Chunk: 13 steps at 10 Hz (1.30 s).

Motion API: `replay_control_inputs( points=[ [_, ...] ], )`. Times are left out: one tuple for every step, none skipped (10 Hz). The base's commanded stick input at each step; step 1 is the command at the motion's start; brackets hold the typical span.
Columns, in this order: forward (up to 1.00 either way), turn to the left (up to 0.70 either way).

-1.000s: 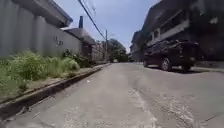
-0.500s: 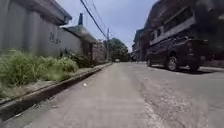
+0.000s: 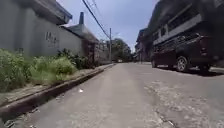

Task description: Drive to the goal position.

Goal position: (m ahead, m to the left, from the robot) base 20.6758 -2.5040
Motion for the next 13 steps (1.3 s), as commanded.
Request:
replay_control_inputs(
  points=[
    [1.0,-0.39],
    [1.0,-0.39],
    [1.0,-0.35],
    [1.0,-0.17],
    [1.0,0.01],
    [1.0,0.01],
    [1.0,0.01],
    [1.0,0.01],
    [1.0,-0.19],
    [1.0,-0.39],
    [1.0,-0.39],
    [1.0,-0.39],
    [1.0,-0.21]
  ],
)
